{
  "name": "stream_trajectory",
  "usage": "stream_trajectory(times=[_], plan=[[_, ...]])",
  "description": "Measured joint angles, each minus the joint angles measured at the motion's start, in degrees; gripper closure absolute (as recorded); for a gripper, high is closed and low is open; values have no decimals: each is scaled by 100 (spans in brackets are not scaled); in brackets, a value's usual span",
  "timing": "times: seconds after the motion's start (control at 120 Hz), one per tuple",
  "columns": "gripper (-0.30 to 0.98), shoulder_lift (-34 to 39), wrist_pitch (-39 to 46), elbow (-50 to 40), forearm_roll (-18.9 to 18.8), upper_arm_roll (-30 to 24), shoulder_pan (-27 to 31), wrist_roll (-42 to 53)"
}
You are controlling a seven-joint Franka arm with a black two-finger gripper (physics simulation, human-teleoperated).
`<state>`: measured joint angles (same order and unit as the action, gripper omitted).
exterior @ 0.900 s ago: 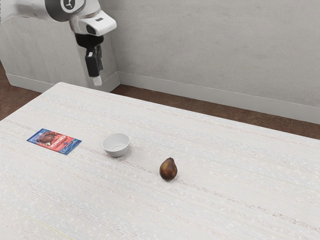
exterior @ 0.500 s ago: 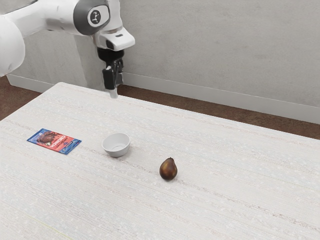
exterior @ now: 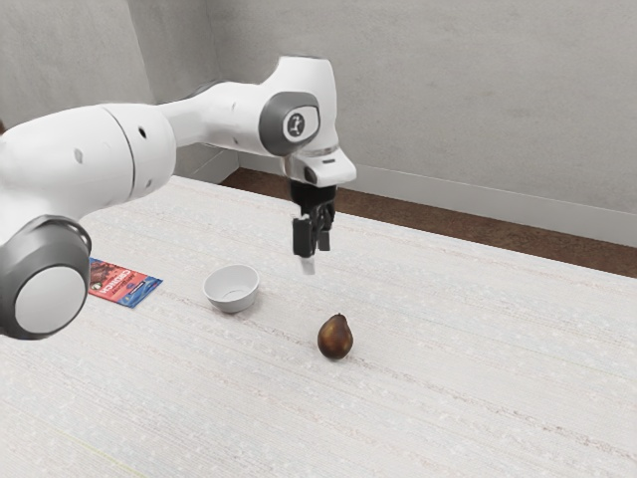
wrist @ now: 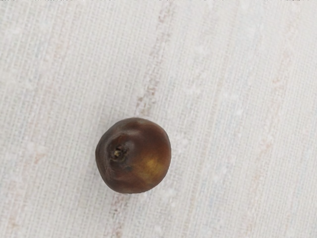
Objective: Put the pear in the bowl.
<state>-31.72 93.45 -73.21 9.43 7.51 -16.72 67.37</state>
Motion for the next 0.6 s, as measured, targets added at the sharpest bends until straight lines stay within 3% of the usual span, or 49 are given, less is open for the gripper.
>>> stream_trajectory(times=[0.6], plan=[[0,-1034,906,-188,709,5,-43,840]])
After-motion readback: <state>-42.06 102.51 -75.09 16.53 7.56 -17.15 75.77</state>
